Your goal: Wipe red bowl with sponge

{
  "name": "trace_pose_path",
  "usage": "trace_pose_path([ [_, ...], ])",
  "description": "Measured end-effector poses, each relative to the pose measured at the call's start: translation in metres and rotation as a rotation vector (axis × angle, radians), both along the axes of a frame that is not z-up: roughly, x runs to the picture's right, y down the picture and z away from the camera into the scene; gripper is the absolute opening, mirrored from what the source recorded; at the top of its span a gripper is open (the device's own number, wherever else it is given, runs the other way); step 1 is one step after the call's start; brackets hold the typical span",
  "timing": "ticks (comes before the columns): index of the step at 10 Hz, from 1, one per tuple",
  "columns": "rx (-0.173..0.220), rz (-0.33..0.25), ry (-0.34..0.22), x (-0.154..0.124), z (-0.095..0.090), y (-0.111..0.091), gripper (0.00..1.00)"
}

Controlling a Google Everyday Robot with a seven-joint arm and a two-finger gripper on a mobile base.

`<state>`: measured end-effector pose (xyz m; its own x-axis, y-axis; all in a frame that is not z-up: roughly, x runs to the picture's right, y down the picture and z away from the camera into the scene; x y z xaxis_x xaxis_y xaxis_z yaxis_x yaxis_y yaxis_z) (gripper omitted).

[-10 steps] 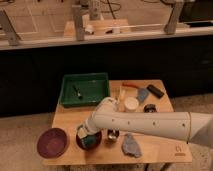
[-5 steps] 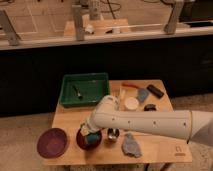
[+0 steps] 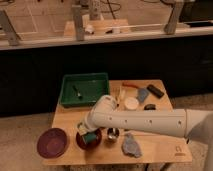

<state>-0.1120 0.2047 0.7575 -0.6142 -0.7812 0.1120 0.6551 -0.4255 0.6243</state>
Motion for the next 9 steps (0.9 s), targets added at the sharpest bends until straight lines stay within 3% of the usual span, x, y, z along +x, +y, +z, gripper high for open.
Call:
trace_pose_path([
  [5, -0.045, 0.003, -0.075, -0.019, -0.009, 0.013, 0.0],
  [9, -0.059, 0.023, -0.046, -0.005, -0.027, 0.021, 0.0],
])
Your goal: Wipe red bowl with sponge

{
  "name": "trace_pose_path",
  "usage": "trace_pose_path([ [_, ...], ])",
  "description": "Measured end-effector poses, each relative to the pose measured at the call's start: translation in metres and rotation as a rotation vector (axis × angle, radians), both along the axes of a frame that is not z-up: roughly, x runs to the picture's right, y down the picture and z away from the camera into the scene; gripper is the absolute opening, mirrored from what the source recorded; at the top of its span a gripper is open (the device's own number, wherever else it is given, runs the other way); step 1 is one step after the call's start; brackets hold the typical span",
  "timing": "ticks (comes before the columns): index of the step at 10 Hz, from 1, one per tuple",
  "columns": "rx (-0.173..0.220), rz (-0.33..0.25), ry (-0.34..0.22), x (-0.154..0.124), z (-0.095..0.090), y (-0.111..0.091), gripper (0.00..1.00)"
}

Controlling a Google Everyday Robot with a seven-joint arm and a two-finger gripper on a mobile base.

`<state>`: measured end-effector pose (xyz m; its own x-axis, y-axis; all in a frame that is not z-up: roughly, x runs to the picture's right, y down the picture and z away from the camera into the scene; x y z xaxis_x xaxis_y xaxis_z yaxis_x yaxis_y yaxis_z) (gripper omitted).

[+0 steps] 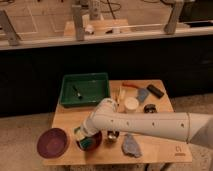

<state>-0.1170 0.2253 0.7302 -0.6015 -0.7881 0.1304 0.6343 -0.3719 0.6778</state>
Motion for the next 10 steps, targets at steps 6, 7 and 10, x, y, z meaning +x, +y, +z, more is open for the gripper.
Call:
trace_pose_path([
  [6, 0.025, 0.015, 0.105, 0.029, 0.005, -0.006, 0.0],
  [7, 0.035, 0.009, 0.109, 0.028, 0.009, -0.009, 0.0],
  [10, 0.051, -0.017, 0.113, 0.013, 0.022, -0.015, 0.0],
])
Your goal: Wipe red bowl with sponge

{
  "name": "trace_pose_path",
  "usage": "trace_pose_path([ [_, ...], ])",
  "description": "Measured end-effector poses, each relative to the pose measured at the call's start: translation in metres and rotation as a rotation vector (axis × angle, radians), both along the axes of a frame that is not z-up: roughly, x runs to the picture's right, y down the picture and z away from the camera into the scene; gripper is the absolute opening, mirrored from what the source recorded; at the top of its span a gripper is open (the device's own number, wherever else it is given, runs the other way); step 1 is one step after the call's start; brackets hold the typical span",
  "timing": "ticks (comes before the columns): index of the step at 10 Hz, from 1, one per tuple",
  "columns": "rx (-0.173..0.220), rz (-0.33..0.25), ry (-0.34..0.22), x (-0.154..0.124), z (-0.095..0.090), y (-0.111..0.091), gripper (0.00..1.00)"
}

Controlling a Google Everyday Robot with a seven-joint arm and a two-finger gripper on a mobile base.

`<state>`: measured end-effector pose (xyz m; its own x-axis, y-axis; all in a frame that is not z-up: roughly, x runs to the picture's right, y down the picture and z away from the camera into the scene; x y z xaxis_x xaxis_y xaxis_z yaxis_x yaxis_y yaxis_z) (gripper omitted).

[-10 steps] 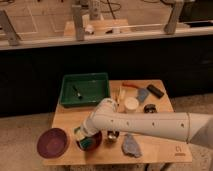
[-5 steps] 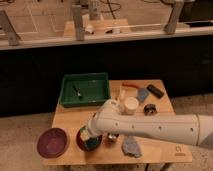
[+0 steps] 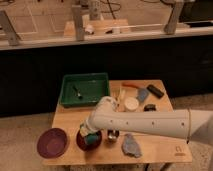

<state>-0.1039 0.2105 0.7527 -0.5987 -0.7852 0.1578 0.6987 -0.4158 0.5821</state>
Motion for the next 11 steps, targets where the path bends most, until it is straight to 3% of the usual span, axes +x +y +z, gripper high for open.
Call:
trace_pose_path([
  [4, 0.013, -0.031, -0.021, -0.023, -0.001, 0.007, 0.0],
  [6, 0.008, -0.014, -0.035, -0.025, -0.02, 0.02, 0.0],
  [9, -0.002, -0.003, -0.017, -0.015, -0.036, 0.028, 0.0],
  [11, -0.004, 0.016, 0.017, -0.002, -0.035, 0.029, 0.0],
])
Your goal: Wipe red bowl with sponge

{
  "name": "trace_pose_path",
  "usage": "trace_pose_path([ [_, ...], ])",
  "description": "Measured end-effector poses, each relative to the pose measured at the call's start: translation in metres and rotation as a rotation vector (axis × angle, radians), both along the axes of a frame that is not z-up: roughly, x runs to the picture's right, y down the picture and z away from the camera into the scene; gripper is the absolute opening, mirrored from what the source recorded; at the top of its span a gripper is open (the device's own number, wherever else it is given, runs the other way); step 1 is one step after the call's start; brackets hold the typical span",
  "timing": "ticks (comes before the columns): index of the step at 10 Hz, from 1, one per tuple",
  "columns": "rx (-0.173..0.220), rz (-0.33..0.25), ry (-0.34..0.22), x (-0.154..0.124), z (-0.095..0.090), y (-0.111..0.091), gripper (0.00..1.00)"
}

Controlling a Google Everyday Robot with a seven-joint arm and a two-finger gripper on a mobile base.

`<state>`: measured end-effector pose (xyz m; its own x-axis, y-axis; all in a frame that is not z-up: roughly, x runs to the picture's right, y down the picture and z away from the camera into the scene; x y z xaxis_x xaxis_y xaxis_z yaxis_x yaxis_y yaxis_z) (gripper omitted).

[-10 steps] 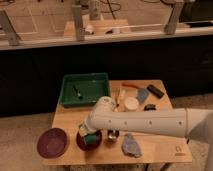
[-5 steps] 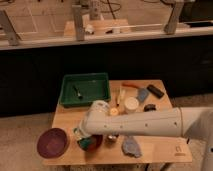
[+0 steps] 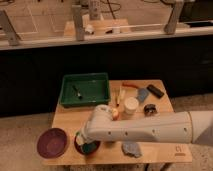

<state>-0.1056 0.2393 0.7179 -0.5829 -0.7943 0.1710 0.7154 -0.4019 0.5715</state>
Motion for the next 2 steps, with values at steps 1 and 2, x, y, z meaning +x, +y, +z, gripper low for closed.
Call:
trace_pose_path([
  [1, 0.006, 0.013, 0.026, 0.0108, 0.0046, -0.0024, 0.0],
  [2, 0.012, 0.016, 0.037, 0.0144, 0.0086, -0.0056, 0.0],
])
